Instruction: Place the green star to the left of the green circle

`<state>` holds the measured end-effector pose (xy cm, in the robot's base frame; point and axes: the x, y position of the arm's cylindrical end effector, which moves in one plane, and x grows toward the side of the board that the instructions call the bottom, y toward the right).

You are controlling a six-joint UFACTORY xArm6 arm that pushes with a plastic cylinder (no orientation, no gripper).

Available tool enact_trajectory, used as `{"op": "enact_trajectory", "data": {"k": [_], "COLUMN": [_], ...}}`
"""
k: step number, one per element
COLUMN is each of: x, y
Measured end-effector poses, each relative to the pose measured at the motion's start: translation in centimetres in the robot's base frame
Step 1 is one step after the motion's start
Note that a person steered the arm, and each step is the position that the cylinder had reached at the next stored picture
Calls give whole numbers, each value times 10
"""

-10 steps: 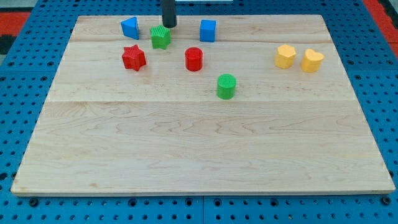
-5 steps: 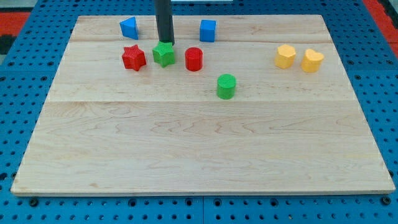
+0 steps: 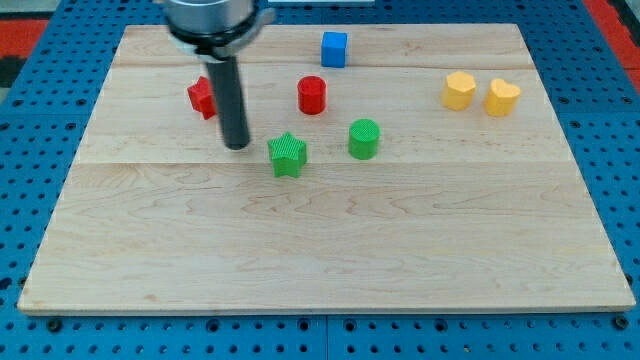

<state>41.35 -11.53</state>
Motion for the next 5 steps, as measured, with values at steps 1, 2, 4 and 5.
{"op": "enact_trajectory", "data": {"k": [1,2,4,5], "x": [38,45,58,26], "y": [17,81,54,31]}}
